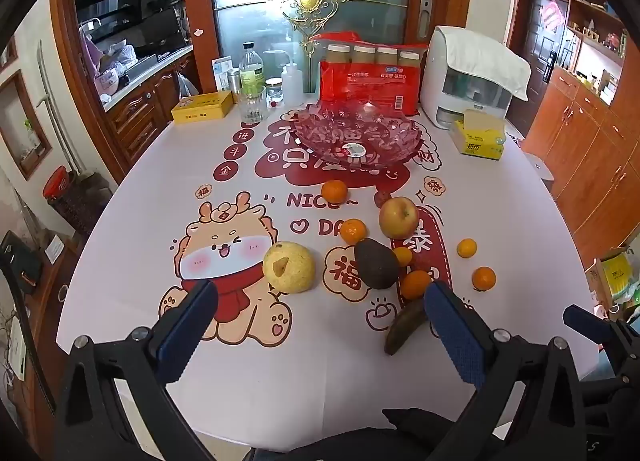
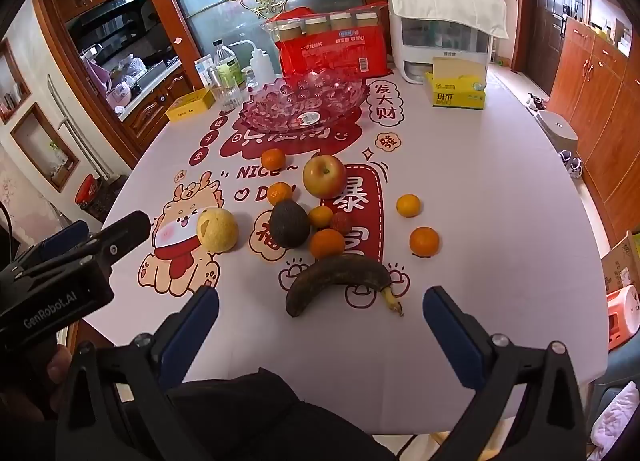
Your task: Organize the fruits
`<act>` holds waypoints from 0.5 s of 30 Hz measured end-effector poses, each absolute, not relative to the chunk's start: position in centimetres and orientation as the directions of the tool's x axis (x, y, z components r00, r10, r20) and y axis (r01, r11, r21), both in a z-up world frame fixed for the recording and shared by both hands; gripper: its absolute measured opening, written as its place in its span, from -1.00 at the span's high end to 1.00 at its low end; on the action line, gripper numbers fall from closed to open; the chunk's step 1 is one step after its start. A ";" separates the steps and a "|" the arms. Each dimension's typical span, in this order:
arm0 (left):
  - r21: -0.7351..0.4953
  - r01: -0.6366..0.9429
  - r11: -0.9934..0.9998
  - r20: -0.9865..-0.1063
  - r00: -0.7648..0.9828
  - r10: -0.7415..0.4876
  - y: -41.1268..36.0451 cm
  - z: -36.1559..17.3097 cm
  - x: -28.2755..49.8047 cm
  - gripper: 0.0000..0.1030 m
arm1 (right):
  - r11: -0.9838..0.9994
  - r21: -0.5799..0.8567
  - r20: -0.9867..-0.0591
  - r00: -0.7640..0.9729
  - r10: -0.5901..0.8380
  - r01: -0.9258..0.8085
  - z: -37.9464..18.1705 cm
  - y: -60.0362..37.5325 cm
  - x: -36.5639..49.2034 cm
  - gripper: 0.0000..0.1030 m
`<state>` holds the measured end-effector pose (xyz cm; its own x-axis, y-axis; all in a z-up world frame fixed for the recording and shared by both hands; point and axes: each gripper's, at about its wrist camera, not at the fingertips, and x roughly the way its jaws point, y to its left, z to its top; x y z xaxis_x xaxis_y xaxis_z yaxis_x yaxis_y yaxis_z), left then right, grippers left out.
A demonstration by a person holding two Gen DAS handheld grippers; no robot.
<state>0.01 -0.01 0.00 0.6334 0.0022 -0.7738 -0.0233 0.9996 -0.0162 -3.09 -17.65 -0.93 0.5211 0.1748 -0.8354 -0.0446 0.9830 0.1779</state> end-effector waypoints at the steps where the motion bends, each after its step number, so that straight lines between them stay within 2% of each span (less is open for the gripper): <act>1: -0.016 -0.023 1.000 -0.774 0.633 0.002 0.0 0.0 0.0 -0.99 | 0.983 0.178 -0.834 0.523 0.175 -0.045 -0.9 -17.7 -3.1 -0.99; 15: -0.030 -0.024 0.999 -0.779 0.627 -0.009 0.3 -0.1 -0.9 -0.99 | 0.984 0.175 -0.829 0.532 0.170 -0.041 -1.0 -17.7 -3.6 -0.99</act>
